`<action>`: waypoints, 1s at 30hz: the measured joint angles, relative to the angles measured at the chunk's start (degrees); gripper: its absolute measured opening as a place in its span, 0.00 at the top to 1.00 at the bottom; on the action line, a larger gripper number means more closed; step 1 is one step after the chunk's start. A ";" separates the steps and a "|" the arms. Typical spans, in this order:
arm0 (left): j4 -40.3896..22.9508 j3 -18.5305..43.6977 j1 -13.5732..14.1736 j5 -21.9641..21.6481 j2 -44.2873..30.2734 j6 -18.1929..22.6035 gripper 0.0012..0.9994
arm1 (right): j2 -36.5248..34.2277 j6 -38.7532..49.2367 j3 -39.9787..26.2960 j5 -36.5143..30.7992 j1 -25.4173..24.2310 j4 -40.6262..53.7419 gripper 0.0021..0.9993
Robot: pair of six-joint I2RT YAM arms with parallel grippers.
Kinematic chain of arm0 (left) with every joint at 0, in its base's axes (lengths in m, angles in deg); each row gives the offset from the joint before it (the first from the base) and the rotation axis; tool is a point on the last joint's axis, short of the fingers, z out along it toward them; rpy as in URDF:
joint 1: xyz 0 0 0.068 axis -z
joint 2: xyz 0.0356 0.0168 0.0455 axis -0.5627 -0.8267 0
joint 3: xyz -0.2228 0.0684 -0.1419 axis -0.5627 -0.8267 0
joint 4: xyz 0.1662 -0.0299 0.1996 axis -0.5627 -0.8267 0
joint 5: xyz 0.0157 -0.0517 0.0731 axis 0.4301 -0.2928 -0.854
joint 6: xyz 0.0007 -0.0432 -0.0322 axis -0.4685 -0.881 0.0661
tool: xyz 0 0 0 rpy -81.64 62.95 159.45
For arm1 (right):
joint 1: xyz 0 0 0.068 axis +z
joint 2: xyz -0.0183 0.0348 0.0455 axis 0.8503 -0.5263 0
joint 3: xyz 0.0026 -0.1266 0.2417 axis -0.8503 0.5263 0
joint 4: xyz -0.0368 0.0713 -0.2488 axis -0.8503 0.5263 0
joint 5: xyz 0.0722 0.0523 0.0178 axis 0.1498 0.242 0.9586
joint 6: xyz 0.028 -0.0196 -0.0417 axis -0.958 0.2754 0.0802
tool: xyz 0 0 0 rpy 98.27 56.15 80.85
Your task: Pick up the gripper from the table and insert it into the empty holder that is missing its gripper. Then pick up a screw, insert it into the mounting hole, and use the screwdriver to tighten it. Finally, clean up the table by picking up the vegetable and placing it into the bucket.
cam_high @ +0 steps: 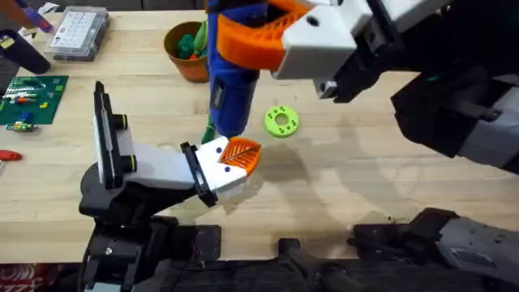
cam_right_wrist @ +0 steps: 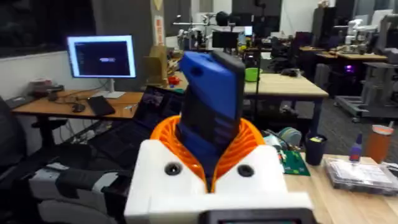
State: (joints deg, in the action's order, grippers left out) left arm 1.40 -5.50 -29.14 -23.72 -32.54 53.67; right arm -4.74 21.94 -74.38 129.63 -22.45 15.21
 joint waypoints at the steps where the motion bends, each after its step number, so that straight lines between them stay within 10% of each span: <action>1: 0.00 0.00 0.00 0.00 0.00 0.00 1.00 | 0.00 0.21 0.00 0.30 0.04 0.01 0.98; 30: 0.00 0.00 0.00 0.00 0.00 0.00 1.00 | -5.12 5.98 0.00 2.18 3.58 -0.42 0.98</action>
State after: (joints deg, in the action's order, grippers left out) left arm 1.40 -5.50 -29.14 -23.72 -32.54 53.67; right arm -9.86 27.93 -74.38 131.81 -18.87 14.80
